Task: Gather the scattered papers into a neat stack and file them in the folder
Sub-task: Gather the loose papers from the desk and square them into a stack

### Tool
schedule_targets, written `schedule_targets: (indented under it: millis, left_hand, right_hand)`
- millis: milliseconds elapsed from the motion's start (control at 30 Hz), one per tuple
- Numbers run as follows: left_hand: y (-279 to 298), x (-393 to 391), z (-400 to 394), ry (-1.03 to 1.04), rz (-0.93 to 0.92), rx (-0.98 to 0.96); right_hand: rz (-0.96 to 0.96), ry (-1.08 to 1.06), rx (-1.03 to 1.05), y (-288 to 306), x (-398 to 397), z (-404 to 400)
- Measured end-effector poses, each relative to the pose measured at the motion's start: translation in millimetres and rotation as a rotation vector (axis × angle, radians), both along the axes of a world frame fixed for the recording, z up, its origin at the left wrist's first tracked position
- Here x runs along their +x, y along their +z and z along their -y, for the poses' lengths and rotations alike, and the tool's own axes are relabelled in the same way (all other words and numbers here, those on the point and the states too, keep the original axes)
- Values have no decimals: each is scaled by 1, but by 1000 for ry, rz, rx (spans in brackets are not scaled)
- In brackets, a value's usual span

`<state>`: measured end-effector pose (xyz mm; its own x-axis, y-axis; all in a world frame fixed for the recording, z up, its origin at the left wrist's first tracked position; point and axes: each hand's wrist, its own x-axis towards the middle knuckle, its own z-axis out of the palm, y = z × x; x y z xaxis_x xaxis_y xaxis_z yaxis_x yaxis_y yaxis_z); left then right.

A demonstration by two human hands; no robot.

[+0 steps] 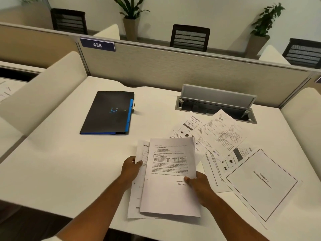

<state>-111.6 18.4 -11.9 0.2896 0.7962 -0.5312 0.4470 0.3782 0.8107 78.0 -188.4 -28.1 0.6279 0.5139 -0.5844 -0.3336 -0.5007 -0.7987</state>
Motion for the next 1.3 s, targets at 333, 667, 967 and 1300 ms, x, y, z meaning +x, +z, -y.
schedule_targets:
  millis: [333, 667, 967, 1300]
  left_hand:
    - [-1, -11, 3, -81, 265, -197]
    - [19, -9, -5, -188, 390, -97]
    - [73, 3, -15, -334, 568, -49]
    - [104, 16, -20, -491, 612, -14]
  right_hand:
    - [15, 132, -28, 5, -26, -20]
    - [254, 96, -47, 27, -28, -32]
    - [42, -47, 307, 68, -15, -55]
    - [-139, 10, 505, 78, -7, -55]
